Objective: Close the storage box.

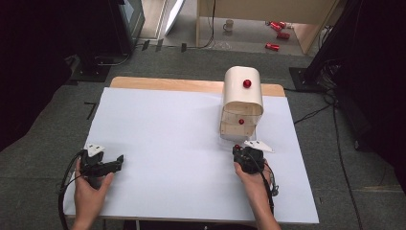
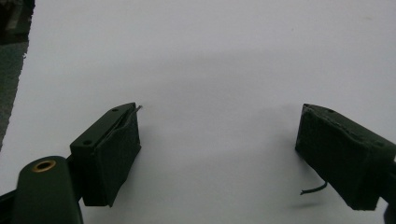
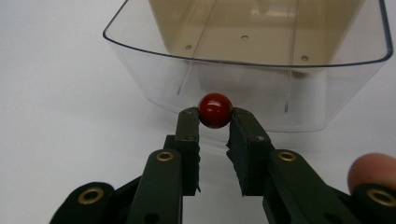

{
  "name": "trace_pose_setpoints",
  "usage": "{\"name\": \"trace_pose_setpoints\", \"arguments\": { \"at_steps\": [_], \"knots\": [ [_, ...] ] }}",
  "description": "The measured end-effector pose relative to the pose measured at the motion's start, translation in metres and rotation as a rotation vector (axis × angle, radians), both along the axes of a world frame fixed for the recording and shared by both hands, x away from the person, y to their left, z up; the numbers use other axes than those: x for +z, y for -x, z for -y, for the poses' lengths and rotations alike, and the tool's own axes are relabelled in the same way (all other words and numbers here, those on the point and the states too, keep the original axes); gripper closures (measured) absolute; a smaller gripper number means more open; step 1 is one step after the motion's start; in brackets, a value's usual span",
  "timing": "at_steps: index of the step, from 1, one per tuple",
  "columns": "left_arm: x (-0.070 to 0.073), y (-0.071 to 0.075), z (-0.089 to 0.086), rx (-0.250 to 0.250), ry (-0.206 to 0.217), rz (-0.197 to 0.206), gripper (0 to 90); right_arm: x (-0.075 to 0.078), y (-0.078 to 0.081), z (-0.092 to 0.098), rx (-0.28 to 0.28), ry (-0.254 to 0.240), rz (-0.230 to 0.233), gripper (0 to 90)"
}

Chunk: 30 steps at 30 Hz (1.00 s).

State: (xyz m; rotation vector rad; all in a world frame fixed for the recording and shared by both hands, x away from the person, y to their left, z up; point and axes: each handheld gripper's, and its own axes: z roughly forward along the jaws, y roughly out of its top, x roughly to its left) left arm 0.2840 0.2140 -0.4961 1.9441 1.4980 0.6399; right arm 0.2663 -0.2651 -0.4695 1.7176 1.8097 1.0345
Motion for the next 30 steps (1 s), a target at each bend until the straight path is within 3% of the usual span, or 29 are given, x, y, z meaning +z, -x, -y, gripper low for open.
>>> {"name": "trace_pose_setpoints", "arguments": {
  "at_steps": [30],
  "knots": [
    [0.000, 0.000, 0.000, 0.000, 0.000, 0.001, 13.8, 0.000, -0.034, 0.002, -0.020, 0.013, 0.003, 75.7]
  ]
}}
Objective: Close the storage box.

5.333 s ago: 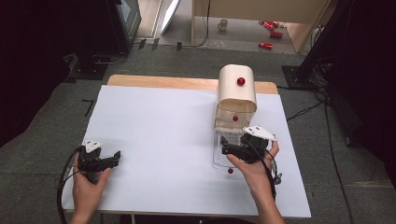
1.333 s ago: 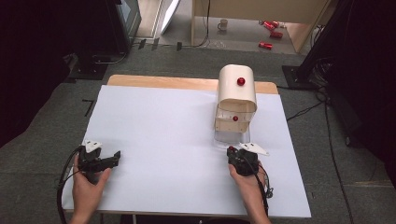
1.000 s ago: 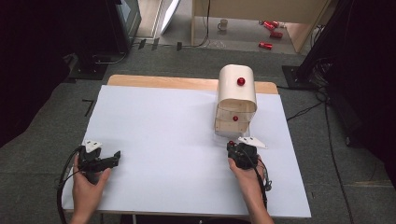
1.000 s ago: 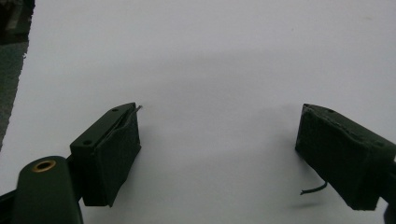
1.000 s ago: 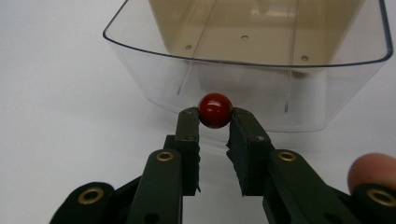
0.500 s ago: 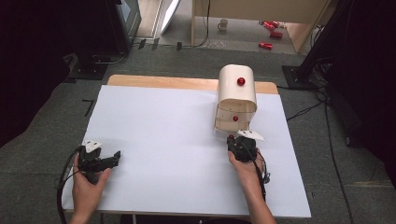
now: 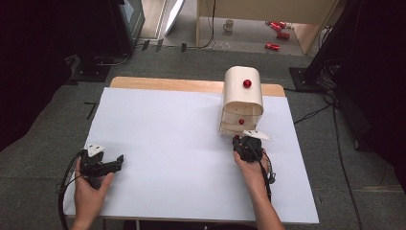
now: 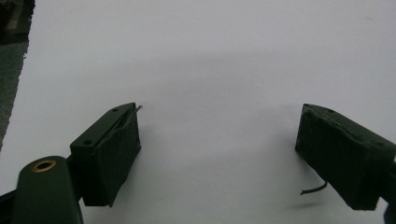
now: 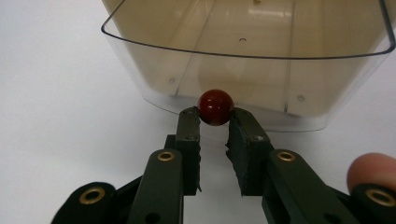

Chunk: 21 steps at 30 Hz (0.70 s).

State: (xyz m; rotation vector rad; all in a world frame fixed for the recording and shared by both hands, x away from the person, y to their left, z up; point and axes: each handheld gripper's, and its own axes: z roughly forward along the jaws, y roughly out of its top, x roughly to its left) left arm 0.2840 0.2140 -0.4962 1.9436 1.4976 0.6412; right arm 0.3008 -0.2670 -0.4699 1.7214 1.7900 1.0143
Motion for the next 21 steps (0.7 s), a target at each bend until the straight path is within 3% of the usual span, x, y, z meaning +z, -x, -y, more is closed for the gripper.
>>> {"name": "trace_pose_setpoints", "arguments": {
  "at_steps": [11, 21],
  "knots": [
    [0.000, 0.000, 0.000, 0.000, 0.000, 0.000, 13.8, -0.006, -0.011, 0.001, -0.010, 0.018, -0.021, 77.8],
    [0.000, 0.000, 0.000, 0.000, 0.000, -0.001, 13.8, -0.006, -0.012, 0.005, -0.011, 0.016, -0.028, 78.1]
  ]
}}
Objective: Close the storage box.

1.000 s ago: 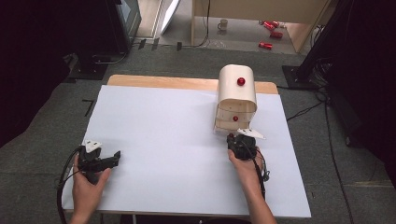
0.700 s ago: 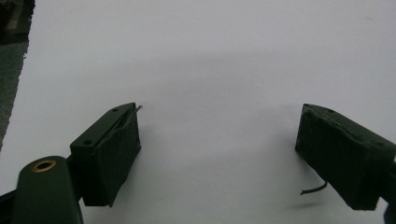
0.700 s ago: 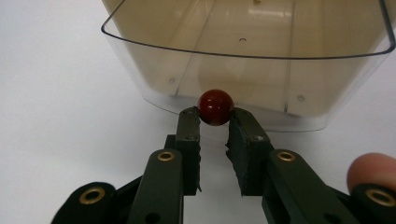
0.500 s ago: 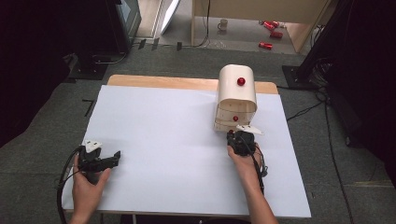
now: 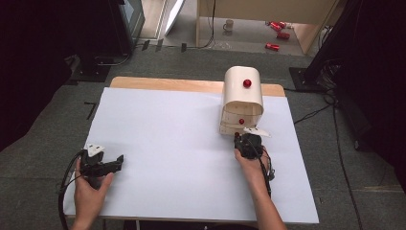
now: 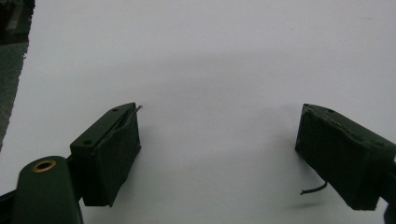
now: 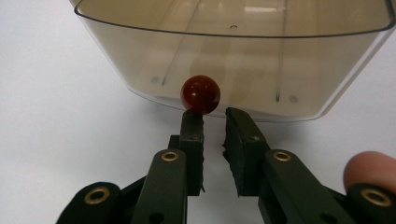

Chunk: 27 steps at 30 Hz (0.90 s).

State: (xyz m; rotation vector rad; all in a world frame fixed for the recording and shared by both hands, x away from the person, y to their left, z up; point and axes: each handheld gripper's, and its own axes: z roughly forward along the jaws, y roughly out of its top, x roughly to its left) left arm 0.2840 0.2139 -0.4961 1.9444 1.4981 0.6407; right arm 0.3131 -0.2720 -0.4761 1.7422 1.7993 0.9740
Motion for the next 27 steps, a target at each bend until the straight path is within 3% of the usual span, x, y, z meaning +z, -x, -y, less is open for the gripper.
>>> {"name": "trace_pose_setpoints", "arguments": {
  "at_steps": [4, 6, 10, 11, 12, 15, 18, 20, 27],
  "knots": [
    [0.000, 0.000, 0.000, 0.000, 0.000, 0.000, 13.8, 0.000, 0.000, 0.000, 0.001, -0.004, 0.001, 75.7],
    [0.000, 0.000, 0.000, 0.000, 0.000, 0.000, 13.8, 0.000, 0.001, 0.000, 0.009, -0.007, 0.004, 70.3],
    [0.000, 0.000, 0.000, 0.000, 0.000, 0.000, 13.8, 0.000, 0.003, -0.001, 0.040, 0.017, 0.018, 49.8],
    [0.000, 0.000, 0.000, 0.000, 0.000, 0.000, 13.8, 0.001, 0.006, -0.001, 0.056, 0.022, 0.013, 36.7],
    [0.000, 0.000, 0.000, 0.000, 0.000, 0.000, 13.8, 0.001, 0.006, -0.001, 0.056, 0.022, 0.013, 36.7],
    [0.000, 0.000, 0.000, 0.000, 0.000, 0.000, 13.8, 0.002, 0.009, 0.000, 0.082, 0.019, -0.011, 9.9],
    [0.000, 0.000, 0.000, 0.000, 0.000, 0.000, 13.8, 0.004, 0.016, 0.006, 0.098, 0.022, -0.018, 0.4],
    [0.000, 0.000, 0.000, 0.000, 0.000, 0.000, 13.8, 0.004, 0.023, 0.015, 0.122, 0.026, -0.008, 0.0],
    [0.000, 0.000, 0.000, 0.001, 0.001, 0.001, 13.8, 0.002, 0.043, 0.039, 0.104, 0.034, -0.017, 0.0]
  ]
}}
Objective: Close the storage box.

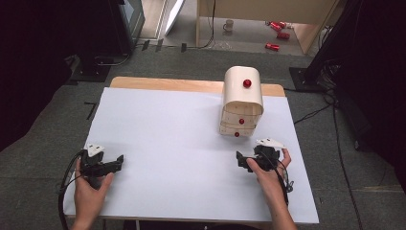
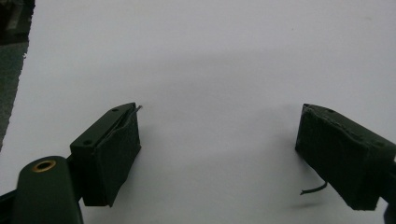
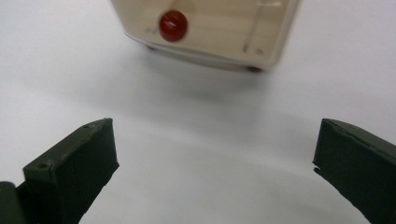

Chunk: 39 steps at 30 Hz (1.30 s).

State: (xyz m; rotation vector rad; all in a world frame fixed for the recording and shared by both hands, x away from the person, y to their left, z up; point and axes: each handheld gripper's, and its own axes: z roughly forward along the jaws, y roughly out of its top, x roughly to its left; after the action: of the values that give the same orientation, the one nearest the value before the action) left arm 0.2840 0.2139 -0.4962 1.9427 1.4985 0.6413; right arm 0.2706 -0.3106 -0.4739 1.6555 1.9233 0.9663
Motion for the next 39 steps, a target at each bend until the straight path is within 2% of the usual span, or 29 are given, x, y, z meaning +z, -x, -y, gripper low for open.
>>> {"name": "trace_pose_setpoints", "arguments": {
  "at_steps": [2, 8, 17, 22, 25, 29, 31, 32, 34, 39],
  "knots": [
    [0.000, 0.000, 0.000, 0.000, 0.000, 0.000, 13.8, 0.000, 0.002, 0.003, -0.005, -0.004, 0.001, 0.0],
    [0.000, 0.000, 0.000, 0.000, 0.000, 0.000, 13.8, -0.003, 0.022, 0.032, -0.041, -0.002, -0.004, 0.0],
    [0.000, 0.000, 0.000, 0.001, 0.000, 0.001, 13.8, -0.005, 0.045, 0.058, -0.078, 0.001, -0.008, 0.0],
    [0.000, 0.000, 0.000, 0.000, 0.000, 0.001, 13.8, -0.014, 0.063, 0.079, -0.105, 0.003, -0.030, 0.0],
    [0.000, 0.000, 0.000, 0.001, 0.000, 0.001, 13.8, -0.017, 0.070, 0.083, -0.108, 0.007, -0.041, 0.0],
    [0.000, 0.000, 0.000, 0.001, 0.000, 0.001, 13.8, -0.023, 0.081, 0.088, -0.118, 0.036, -0.053, 0.0],
    [0.000, 0.000, 0.000, 0.001, 0.000, 0.001, 13.8, -0.029, 0.084, 0.086, -0.123, 0.071, -0.026, 0.0],
    [0.000, 0.000, 0.000, 0.000, -0.001, 0.000, 13.8, -0.030, 0.085, 0.084, -0.122, 0.098, -0.023, 0.0],
    [0.000, 0.000, 0.000, 0.001, 0.000, 0.001, 13.8, -0.030, 0.085, 0.081, -0.122, 0.116, -0.024, 0.0],
    [0.000, 0.000, 0.000, 0.000, 0.000, 0.000, 13.8, -0.031, 0.085, 0.081, -0.123, 0.114, -0.016, 0.0]
  ]
}}
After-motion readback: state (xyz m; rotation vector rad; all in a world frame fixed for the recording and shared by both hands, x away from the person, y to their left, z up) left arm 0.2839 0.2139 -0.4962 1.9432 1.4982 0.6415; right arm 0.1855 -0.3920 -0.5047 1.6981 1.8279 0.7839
